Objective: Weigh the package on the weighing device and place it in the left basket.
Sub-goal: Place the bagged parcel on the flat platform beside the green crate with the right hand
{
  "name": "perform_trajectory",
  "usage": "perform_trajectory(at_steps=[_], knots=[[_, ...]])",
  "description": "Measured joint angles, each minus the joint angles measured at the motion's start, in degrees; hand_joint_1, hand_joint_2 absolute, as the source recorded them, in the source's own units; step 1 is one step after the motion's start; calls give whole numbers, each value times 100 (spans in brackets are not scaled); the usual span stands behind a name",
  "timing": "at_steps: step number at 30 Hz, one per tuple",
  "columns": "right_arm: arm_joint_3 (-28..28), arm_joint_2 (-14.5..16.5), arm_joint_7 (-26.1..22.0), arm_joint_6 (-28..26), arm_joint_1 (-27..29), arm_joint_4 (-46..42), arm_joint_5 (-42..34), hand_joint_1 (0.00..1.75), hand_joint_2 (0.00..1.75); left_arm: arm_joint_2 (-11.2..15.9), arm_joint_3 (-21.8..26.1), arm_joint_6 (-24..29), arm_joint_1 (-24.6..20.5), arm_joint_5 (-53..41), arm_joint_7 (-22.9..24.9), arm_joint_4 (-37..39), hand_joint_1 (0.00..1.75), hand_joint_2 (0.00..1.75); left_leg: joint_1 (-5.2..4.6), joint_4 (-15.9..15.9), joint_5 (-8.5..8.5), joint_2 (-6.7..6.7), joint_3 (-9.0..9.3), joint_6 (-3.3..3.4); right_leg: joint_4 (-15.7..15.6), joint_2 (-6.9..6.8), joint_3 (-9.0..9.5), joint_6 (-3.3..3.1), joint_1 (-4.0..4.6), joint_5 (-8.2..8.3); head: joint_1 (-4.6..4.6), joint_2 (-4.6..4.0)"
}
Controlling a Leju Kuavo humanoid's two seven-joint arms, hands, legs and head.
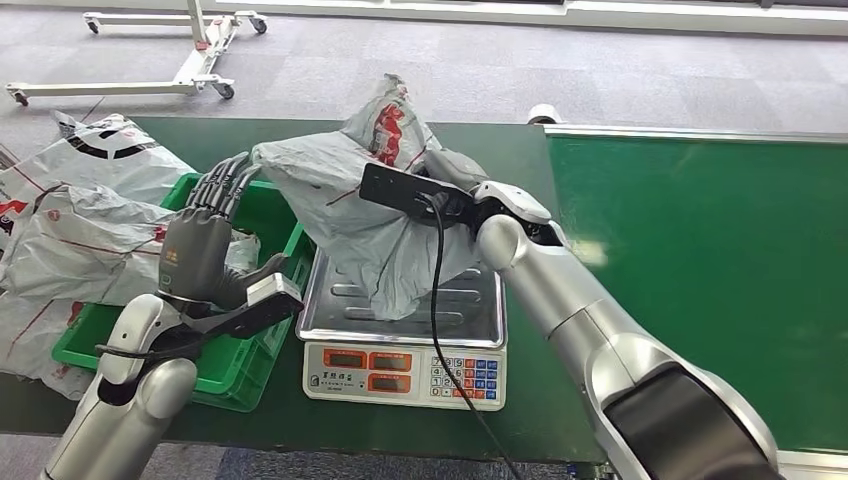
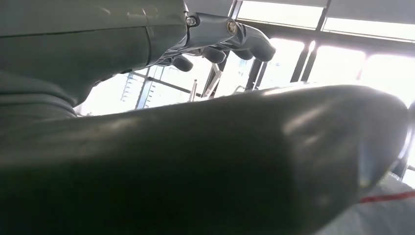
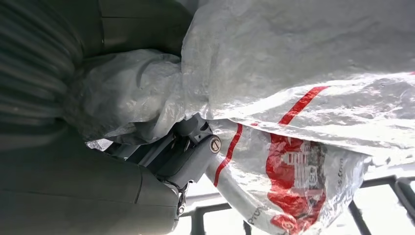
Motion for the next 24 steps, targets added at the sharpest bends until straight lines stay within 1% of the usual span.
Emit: perform_trajectory(at_steps=[3,7,18,24], knots=[[247,-9,59,32,194,-219,-164,175,175,3,35,0,113,-56,21,-72,0,0,0,0,0,-2,-3,0,0,-5,-2,-2,0,-2,-1,0],[447,-29,97,33,261,-381,-310,175,175,3,59,0,174,-90,25,-112,0,0,0,0,1,-2,-3,-1,0,-4,-2,-3,0,-2,0,0],[658,-83,98,52,302,-516,-391,175,175,3,111,-2,203,-96,28,-158,0,0,0,0,3,-4,-4,-4,0,-5,-1,-4,0,0,0,0],[828,-90,104,280,358,-592,-796,175,175,4,138,-2,293,-113,36,-200,0,0,0,0,3,-4,-4,-4,0,-5,-1,-4,0,-1,0,0]])
